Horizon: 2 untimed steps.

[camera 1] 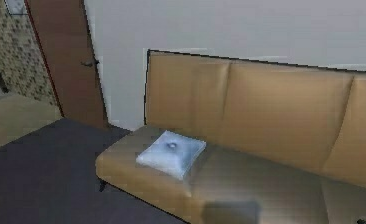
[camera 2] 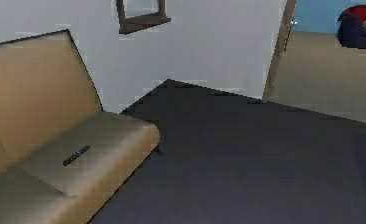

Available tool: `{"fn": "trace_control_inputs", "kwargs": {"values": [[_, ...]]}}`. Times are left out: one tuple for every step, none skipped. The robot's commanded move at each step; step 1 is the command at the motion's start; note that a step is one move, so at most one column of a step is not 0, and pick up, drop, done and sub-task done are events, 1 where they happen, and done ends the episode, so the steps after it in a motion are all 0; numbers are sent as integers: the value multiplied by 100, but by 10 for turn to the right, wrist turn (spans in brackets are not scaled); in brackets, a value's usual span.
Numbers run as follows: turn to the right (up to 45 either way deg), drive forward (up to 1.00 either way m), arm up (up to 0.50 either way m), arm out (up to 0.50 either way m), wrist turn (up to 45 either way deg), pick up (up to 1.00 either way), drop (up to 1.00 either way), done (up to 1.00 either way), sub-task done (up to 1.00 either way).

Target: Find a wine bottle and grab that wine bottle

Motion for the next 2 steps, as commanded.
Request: {"fn": "trace_control_inputs", "kwargs": {"values": [[-450,0,0,0,0,0,0,0,0],[-330,0,0,0,0,0,0,0,0]]}}
